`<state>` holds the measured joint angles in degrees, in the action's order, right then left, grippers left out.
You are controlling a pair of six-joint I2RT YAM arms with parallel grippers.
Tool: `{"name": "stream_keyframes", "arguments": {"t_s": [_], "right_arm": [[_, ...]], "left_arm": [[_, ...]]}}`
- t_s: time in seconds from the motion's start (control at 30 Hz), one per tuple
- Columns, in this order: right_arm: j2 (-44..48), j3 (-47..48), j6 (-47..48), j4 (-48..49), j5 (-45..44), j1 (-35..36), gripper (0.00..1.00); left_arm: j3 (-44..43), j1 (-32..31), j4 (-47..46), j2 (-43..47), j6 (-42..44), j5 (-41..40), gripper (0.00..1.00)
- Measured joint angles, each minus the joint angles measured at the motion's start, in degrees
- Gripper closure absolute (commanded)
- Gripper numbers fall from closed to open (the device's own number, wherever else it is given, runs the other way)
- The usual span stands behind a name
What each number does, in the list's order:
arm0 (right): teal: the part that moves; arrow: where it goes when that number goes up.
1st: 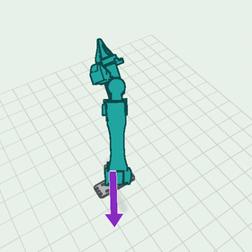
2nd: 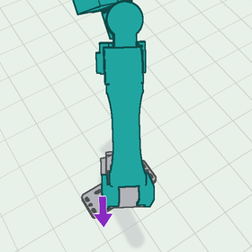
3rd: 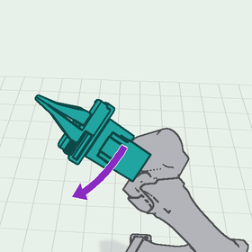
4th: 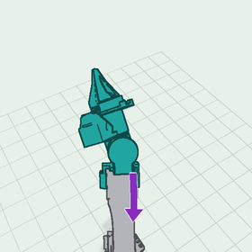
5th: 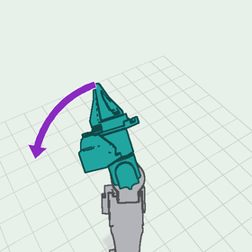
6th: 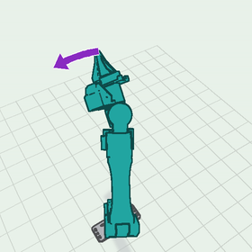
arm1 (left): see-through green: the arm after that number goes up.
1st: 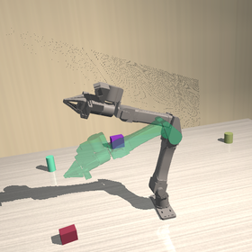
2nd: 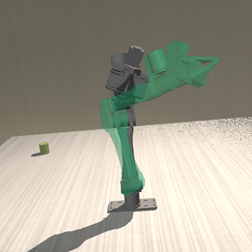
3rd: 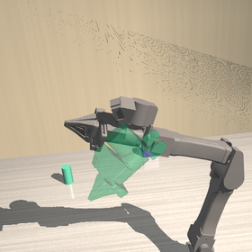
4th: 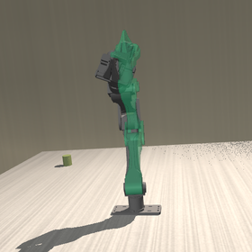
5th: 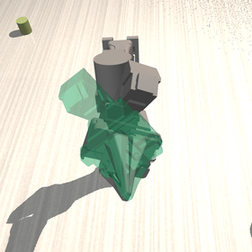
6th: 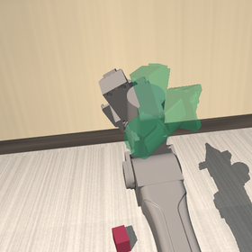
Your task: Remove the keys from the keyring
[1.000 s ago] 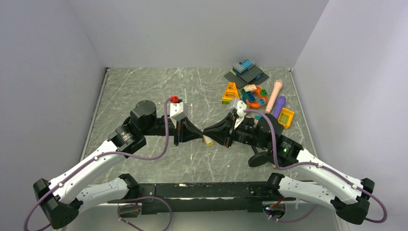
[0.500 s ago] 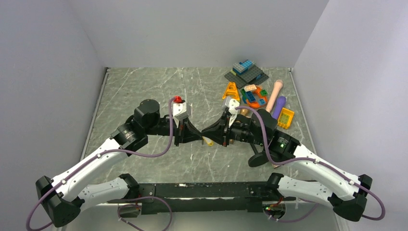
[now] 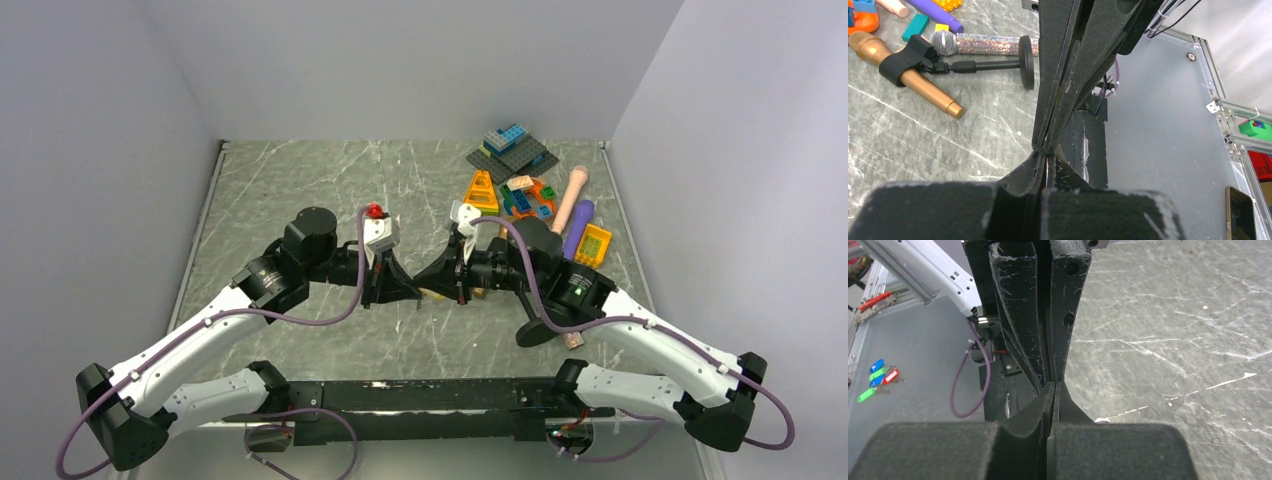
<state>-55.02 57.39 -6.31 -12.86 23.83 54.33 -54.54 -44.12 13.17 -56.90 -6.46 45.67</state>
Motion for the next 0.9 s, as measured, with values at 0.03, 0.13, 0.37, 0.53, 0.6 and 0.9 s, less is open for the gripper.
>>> {"name": "stream_keyframes", "arguments": {"t_s": [0.03, 0.13, 0.37, 0.53, 0.6, 0.9], "right_arm": [[-0.28, 0.26, 0.33, -0.48, 0.46, -0.02, 1.0], [-1.27, 1.22, 1.33, -2.14, 1.4, -0.02, 1.0], [-3.82, 4.04, 3.41, -5.97, 3.78, -0.22, 1.0], [-5.46, 5.27, 4.02, -7.87, 5.11, -0.35, 1.0], [-5.79, 5.46, 4.33, -8.37, 5.31, -0.39, 1.0], [-7.3, 7.43, 5.18, -11.69, 5.62, -0.52, 1.0]], "left_arm": [[0.0, 0.0, 0.37, 0.0, 0.02, 0.07, 1.0], [0.0, 0.0, 1.66, 0.0, 0.39, 0.11, 1.0], [0.0, 0.02, 3.3, 0.0, 0.83, 0.66, 1.0], [0.0, 0.07, 5.16, -0.22, 0.83, 0.81, 1.0], [0.0, 0.13, 5.38, -0.39, 0.81, 0.92, 1.0], [0.0, 0.17, 5.73, -1.11, 0.81, 1.42, 1.0]]}}
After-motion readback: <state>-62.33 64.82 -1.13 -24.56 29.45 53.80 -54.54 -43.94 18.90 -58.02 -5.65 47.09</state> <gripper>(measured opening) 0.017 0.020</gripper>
